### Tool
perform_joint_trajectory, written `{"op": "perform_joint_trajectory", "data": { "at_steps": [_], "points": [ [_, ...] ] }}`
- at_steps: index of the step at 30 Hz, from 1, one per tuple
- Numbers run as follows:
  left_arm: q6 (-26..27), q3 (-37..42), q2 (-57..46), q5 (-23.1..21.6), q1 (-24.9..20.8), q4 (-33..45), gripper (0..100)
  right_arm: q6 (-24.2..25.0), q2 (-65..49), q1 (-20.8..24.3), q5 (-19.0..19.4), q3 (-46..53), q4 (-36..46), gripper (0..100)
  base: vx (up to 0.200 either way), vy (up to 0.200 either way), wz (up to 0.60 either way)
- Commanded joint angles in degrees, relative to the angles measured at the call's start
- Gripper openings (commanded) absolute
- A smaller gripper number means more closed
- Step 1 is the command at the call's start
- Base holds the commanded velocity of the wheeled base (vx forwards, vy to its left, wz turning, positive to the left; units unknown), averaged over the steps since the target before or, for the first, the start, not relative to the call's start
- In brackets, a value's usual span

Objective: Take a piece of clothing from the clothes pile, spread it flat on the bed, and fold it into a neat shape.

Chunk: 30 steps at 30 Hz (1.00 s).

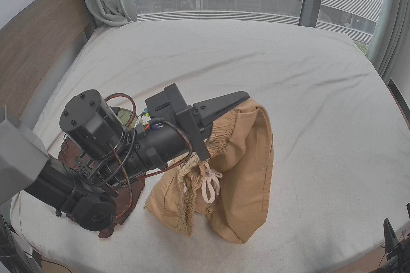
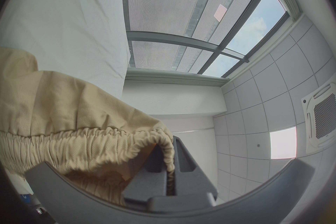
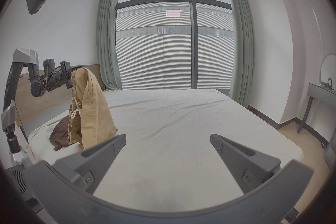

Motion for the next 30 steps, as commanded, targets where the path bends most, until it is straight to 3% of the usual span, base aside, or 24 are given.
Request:
{"op": "perform_joint_trajectory", "data": {
  "at_steps": [1,20,30],
  "points": [
    [-1.06,-2.84,1.25,0.02,-2.04,0.14,0,-0.01,-0.93,0.08,0.01,1.01,-0.01,100,0.000,0.000,0.00],
    [-2.03,-11.10,7.93,-0.78,-8.28,1.10,0,-0.01,-0.93,-0.01,0.01,1.01,-0.01,100,0.000,0.000,0.00],
    [-9.15,-14.97,2.57,0.10,-7.49,0.58,0,-0.01,-0.93,-0.01,0.01,1.01,-0.01,100,0.000,0.000,0.00]
  ]
}}
